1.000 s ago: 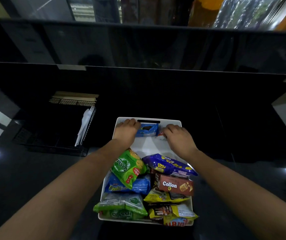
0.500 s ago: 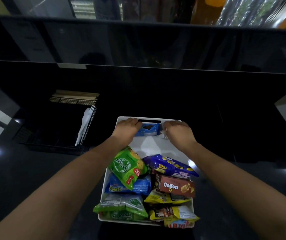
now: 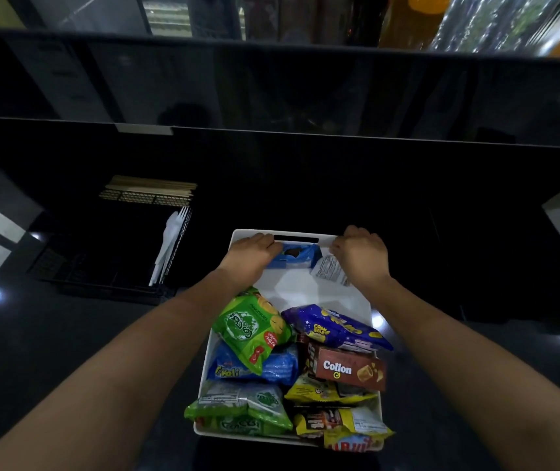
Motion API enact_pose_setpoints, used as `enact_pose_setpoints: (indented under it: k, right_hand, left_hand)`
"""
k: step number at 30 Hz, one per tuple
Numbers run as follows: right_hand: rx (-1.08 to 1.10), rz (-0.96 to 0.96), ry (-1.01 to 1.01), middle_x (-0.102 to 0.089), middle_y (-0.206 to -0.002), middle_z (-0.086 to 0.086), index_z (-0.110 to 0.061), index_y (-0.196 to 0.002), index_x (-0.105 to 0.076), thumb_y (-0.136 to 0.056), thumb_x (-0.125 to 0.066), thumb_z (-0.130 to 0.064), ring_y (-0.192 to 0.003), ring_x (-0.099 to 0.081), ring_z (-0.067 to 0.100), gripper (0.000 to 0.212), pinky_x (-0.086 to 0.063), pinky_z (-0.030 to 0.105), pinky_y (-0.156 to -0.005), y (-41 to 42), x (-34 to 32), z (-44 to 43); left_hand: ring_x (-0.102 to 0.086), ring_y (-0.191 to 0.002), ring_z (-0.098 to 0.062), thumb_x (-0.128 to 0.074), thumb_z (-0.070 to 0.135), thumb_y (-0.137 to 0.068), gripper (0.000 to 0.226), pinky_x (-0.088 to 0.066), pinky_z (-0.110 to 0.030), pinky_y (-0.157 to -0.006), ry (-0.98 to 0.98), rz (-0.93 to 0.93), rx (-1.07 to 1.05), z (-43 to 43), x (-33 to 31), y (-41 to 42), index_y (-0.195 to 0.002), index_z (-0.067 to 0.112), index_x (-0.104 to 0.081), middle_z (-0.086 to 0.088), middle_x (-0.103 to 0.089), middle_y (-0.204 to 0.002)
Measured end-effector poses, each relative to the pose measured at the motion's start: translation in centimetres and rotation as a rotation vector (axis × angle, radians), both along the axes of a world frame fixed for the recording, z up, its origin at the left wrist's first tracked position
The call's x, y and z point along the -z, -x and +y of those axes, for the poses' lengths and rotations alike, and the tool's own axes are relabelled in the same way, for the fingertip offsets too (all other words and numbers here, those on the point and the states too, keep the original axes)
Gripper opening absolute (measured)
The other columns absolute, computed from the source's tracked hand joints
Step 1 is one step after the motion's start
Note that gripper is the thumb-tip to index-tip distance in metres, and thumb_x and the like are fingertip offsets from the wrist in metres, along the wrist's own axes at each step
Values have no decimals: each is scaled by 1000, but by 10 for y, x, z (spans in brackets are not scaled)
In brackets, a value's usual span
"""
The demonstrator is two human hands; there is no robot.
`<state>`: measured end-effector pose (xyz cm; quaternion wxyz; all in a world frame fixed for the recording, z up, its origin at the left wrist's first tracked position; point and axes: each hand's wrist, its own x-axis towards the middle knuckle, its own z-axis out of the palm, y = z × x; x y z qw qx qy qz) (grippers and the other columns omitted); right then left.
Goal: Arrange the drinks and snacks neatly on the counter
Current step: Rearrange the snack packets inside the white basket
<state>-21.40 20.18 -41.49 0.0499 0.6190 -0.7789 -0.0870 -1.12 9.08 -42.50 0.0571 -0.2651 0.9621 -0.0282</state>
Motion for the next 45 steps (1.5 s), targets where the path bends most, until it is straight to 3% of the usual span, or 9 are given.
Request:
enact_pose_setpoints:
  k: [8, 13, 16, 20, 28, 33, 37, 41, 45]
  right_hand:
    - [-187, 66, 154, -65, -100, 11, -10, -97, -71, -73, -64, -5, -97, -60, 35, 26, -46, 40, -78, -4, -9, 4]
    - [-105, 34, 116, -65, -101, 4, -18, -103, -71, -84, -61, -17, -100, -59, 29, 22, -44, 37, -81, -5, 1, 12]
    - [-21, -130, 117, -60, -120, 1, -23, -124, -61, -97, -47, -33, -115, -51, 25, 33, -38, 36, -92, -2, 3, 10]
    - [39, -212, 145, -52, -138, 1, -24, -140, -44, -96, -46, -34, -122, -46, 24, 45, -39, 36, -96, -7, -6, 15]
    - [-32, -504, 327, -59, -131, 2, -18, -128, -59, -96, -49, -24, -119, -49, 22, 34, -41, 34, -98, -49, -40, 79]
    - [-14, -645, 248, -54, -136, -7, -28, -133, -54, -88, -53, -30, -125, -44, 15, 45, -37, 32, -103, -73, -54, 127]
    - [22, -614, 164, -55, -134, -7, -31, -139, -44, -83, -62, -45, -121, -46, 15, 60, -41, 31, -96, -86, -50, 135]
    - [63, -646, 212, -59, -127, -3, -30, -135, -48, -86, -64, -40, -114, -53, 17, 53, -46, 31, -91, -87, -45, 128]
    - [134, -731, 214, -68, -107, -3, -32, -127, -57, -92, -58, -31, -69, -57, 6, 35, -41, 19, -54, -83, -43, 117]
  left_hand:
    - [-45, -124, -28, -45, -1, -83, 55, -42, -39, -92, -20, 20, -29, -1, -3, -1, -136, 14, -43, -9, -49, -130]
    - [-46, -123, -28, -46, -2, -83, 58, -45, -39, -89, -49, 8, -88, 7, -3, 0, -138, 16, -40, -9, -48, -129]
    - [-46, -123, -28, -46, 0, -85, 59, -45, -39, -90, -82, 13, -124, 11, -7, -2, -140, 19, -38, -8, -47, -132]
    - [-48, -124, -26, -46, 4, -89, 57, -44, -39, -96, -114, 40, -134, 22, -18, -9, -143, 21, -36, -6, -48, -137]
    - [-51, -118, -22, -54, 12, -88, 42, -45, -36, -91, -240, -29, -142, 55, -61, -57, -127, 28, -50, -1, -52, -134]
    - [-32, -131, -21, -61, 9, -75, 68, -31, -36, -104, -318, -140, -63, 73, -71, -94, -136, 27, -37, 0, -40, -141]
    - [-27, -133, -20, -64, 22, -76, 78, -24, -37, -108, -197, -155, -15, 82, -60, -101, -143, 29, -26, 3, -33, -146]
    - [-35, -131, -20, -64, 40, -78, 69, -26, -38, -107, -172, -129, -20, 83, -53, -95, -139, 30, -35, 4, -40, -144]
    - [-45, -126, -21, -58, 45, -84, 61, -36, -37, -101, -245, -45, -141, 78, -57, -86, -139, 30, -39, 2, -49, -140]
